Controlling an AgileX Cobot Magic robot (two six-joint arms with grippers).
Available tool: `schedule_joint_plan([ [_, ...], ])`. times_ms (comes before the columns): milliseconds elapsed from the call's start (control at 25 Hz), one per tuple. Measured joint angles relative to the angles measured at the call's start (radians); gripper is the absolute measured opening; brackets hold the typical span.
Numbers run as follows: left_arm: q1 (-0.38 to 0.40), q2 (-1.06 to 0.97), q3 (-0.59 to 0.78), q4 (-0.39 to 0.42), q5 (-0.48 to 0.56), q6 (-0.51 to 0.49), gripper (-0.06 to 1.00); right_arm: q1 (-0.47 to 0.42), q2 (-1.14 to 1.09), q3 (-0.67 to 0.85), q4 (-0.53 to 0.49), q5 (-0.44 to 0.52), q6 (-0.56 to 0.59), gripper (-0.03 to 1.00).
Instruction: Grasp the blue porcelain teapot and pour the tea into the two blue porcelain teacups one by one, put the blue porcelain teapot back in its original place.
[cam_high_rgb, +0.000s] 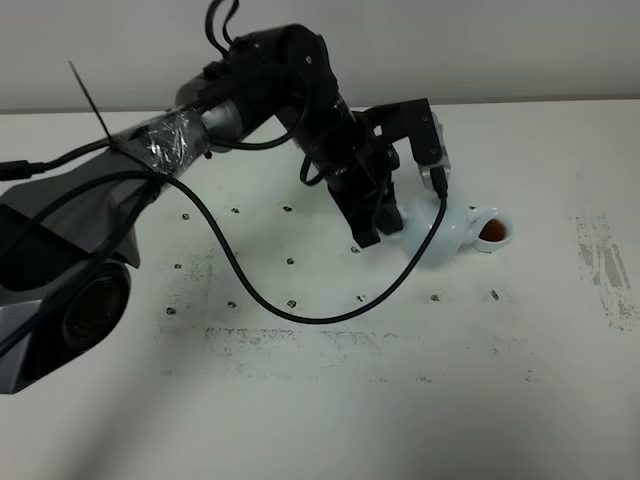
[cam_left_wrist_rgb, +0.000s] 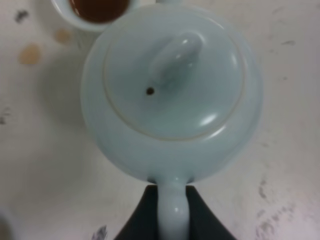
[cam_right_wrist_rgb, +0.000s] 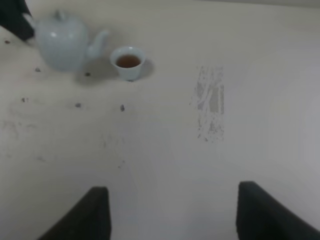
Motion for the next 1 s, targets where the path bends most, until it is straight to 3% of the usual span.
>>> schedule_joint_plan([
  [120, 0.001, -0.077, 0.0, 0.05, 0.044, -0.014, 0.0, 0.0, 0.0, 0.0, 0.0, 0.0, 0.0, 0.52],
  [440, 0.053, -0.191, 0.0, 0.248, 0.046, -0.055, 0.0, 0.0, 0.0, 0.0, 0.0, 0.0, -0.001, 0.52],
  [880, 0.24, -0.215, 0.017, 0.231, 0.046, -0.054, 0.0, 0.0, 0.0, 0.0, 0.001, 0.0, -0.001, 0.52],
  [1000, 0.268, -0.217, 0.07, 0.235, 0.045, 0.005, 0.0, 0.0, 0.0, 0.0, 0.001, 0.0, -0.001, 0.52],
])
